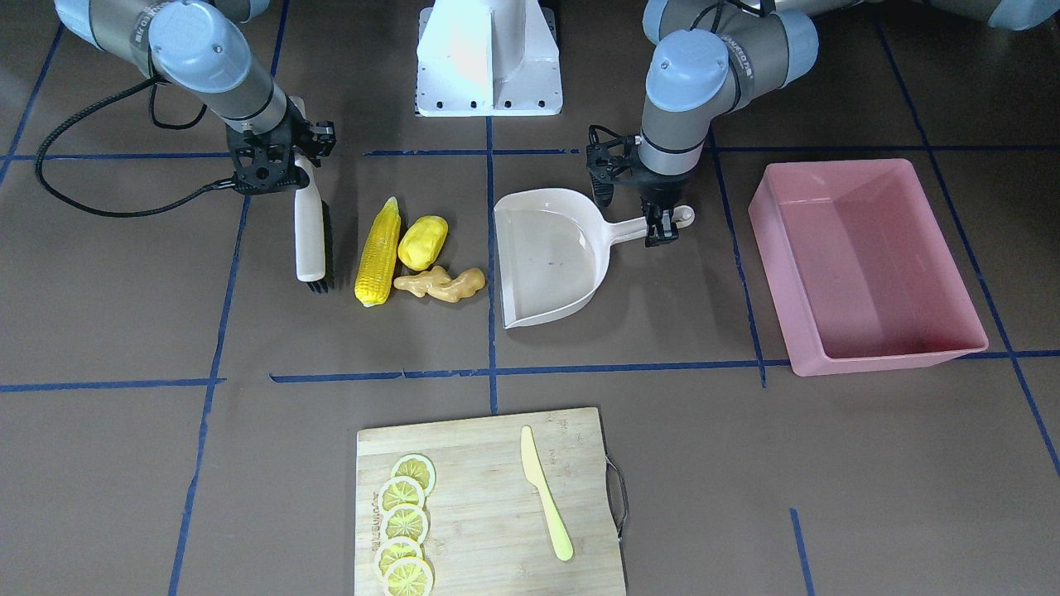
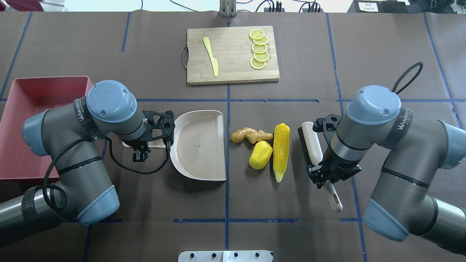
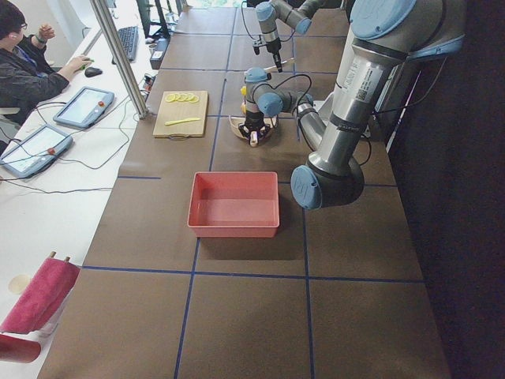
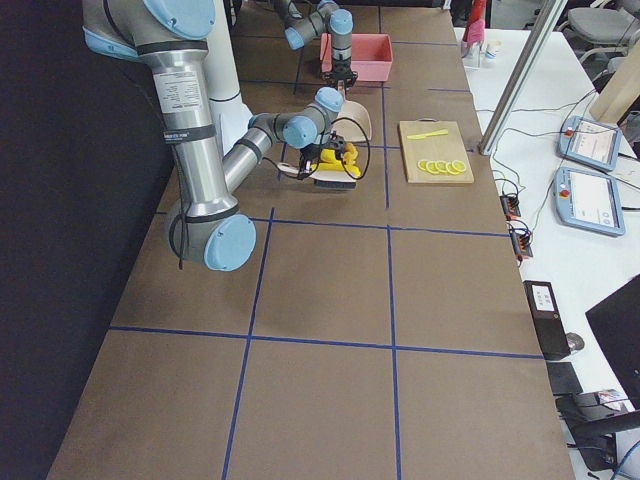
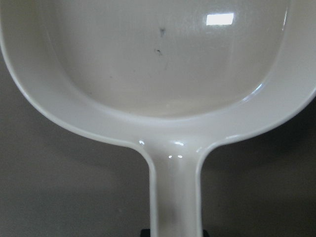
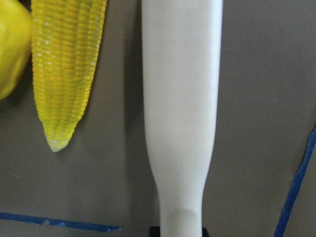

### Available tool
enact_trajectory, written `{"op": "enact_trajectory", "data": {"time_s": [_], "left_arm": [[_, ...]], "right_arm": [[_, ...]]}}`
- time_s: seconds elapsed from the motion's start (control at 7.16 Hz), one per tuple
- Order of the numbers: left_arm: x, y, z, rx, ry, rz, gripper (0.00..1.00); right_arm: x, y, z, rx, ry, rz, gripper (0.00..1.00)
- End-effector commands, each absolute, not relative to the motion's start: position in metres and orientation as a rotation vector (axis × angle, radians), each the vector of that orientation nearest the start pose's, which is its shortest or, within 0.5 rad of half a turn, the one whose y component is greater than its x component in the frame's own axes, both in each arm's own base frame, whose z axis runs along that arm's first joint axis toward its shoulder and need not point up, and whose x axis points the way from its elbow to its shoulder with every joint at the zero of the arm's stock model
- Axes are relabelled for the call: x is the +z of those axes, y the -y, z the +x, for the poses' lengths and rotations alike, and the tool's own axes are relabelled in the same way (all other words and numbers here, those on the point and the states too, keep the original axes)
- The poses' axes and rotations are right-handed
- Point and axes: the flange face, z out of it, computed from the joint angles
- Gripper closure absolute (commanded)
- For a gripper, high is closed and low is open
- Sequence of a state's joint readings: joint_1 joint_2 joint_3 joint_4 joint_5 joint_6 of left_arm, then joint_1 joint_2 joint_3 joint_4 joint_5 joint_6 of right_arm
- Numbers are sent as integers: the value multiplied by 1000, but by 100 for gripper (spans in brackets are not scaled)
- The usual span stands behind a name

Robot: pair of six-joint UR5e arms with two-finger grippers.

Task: Sweep and dump trash into bin
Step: 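Sweep the corn, squash and ginger toward the dustpan with the right gripper's brush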

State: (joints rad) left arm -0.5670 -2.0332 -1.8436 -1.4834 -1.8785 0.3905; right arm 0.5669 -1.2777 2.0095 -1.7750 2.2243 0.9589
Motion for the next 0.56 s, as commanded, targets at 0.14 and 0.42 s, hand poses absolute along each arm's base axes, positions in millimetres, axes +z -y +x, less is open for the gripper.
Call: {"op": "enact_trajectory", "data": {"time_s": [0.14, 0.42], "left_arm": [[294, 416, 467, 1432, -520, 576, 98], [295, 415, 469, 1434, -519, 574, 98]], "right_arm": [[316, 362, -458, -196, 728, -249, 100], [323, 363, -454, -187, 716, -254, 100]]}}
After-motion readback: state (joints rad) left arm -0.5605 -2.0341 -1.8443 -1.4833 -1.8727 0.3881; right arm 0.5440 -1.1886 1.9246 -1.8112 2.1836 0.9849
